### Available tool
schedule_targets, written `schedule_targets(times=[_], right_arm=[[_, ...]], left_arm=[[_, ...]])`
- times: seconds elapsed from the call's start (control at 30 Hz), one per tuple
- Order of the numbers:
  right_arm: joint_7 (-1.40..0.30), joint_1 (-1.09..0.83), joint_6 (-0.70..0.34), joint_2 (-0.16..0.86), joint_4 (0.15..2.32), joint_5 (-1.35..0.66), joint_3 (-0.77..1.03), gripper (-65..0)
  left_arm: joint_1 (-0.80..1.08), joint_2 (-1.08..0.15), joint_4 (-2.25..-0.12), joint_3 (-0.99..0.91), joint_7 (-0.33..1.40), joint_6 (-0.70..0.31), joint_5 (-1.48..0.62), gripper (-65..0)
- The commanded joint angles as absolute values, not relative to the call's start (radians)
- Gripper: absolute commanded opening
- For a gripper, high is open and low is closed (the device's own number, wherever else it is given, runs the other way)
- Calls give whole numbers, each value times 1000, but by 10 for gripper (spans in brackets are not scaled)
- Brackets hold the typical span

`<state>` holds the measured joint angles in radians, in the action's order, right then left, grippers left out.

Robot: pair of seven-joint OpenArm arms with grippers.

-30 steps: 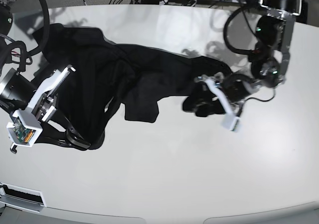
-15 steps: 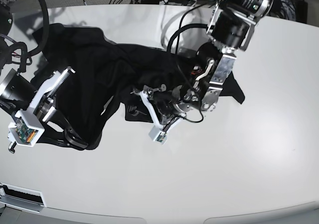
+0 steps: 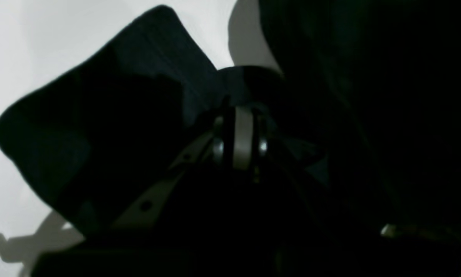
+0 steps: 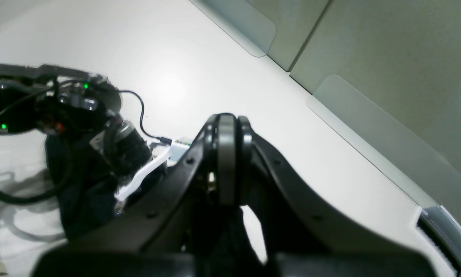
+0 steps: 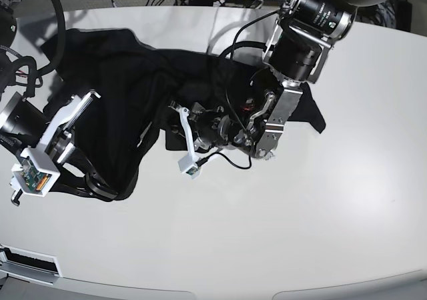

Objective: Layout the t-shirt on the table in an organized manner, then fold the t-shirt properly
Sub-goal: 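Release with the left gripper, grasp the shirt hem and pull it outward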

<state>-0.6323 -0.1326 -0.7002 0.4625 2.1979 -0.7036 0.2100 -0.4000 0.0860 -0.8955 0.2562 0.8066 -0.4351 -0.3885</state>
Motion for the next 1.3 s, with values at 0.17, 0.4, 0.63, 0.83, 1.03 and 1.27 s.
schedule_targets(times=[0.17,0.4,0.63,0.83,1.03,1.27], right_arm=[[-569,-91,-698,483,2211,-653,246,-650],[-587,-91,-684,484,2208,-648,348,-650],[-587,-91,-575,485,2103,-613,407,-650],[-592,-91,-529,485,1985,-627,406,-650],[-590,-70,-527,485,1972,-640,404,-650],[-554,97,-593,500,1972,-704,385,-650]], left_arm=[[-543,73,-1009,252,942,-398,-399,-650],[-608,3,-1181,252,1082,-314,-257,-650],[-607,-152,-1185,252,1072,-268,-219,-650],[-607,-286,-1185,252,1007,-268,-223,-650],[-611,-401,-1185,252,838,-268,-272,-650],[-805,-466,-1183,252,780,-276,-397,-650]])
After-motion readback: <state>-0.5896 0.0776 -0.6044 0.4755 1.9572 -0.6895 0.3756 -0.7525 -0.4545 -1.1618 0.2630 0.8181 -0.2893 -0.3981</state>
